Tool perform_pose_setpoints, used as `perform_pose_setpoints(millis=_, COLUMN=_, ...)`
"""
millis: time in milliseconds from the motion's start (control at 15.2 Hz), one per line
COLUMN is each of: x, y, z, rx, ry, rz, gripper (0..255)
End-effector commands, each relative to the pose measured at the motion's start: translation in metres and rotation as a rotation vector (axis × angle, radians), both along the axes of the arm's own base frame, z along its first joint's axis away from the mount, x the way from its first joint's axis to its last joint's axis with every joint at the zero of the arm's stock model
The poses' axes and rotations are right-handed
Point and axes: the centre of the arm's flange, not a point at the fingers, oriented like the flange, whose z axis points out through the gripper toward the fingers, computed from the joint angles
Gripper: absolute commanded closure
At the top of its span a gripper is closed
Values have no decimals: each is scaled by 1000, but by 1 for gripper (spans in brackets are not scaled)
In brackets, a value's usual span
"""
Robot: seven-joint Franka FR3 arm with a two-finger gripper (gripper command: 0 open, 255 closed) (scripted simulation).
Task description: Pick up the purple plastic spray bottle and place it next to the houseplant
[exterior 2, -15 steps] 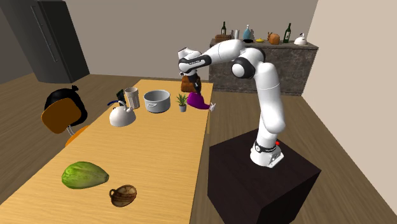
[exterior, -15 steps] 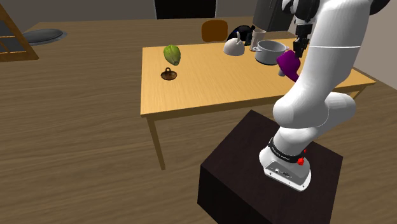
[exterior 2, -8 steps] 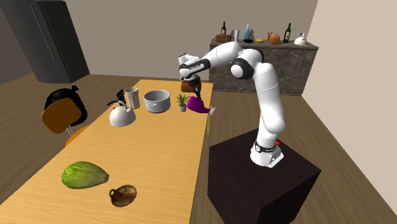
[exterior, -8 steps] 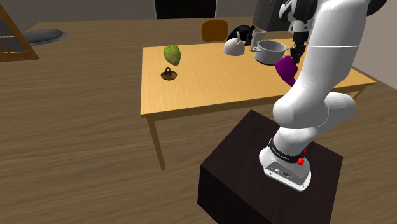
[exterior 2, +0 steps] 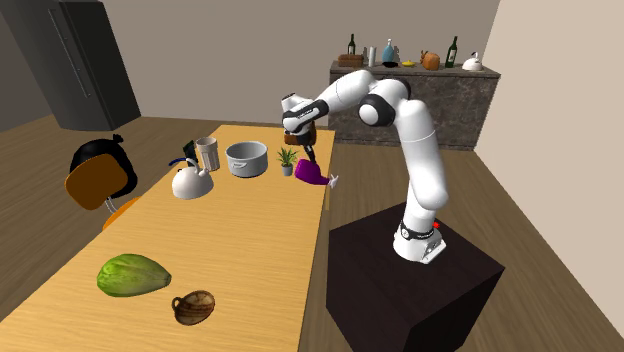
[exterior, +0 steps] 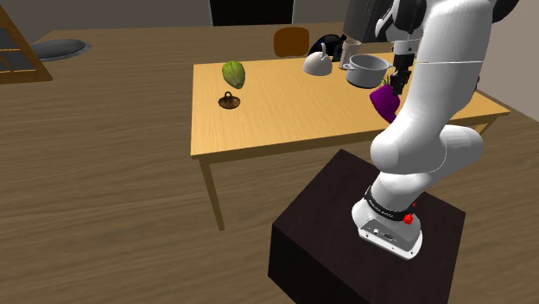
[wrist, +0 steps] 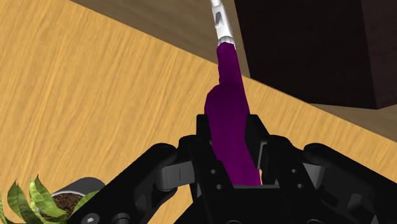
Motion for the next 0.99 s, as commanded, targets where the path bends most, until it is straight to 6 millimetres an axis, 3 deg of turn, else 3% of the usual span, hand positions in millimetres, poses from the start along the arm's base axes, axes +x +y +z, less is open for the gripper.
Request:
perform_pose_setpoints(millis=0, x=1, y=-1, z=-10, rx=0, ry=0, rz=0, gripper=255)
perform_pose_setpoints(millis=396, x=1, y=-1, z=-41, rx=0, ry=0, rz=0, gripper=255)
perform_pose_setpoints(millis=924, x=1, y=-1, z=-41, rx=0, ry=0, rz=0, gripper=255)
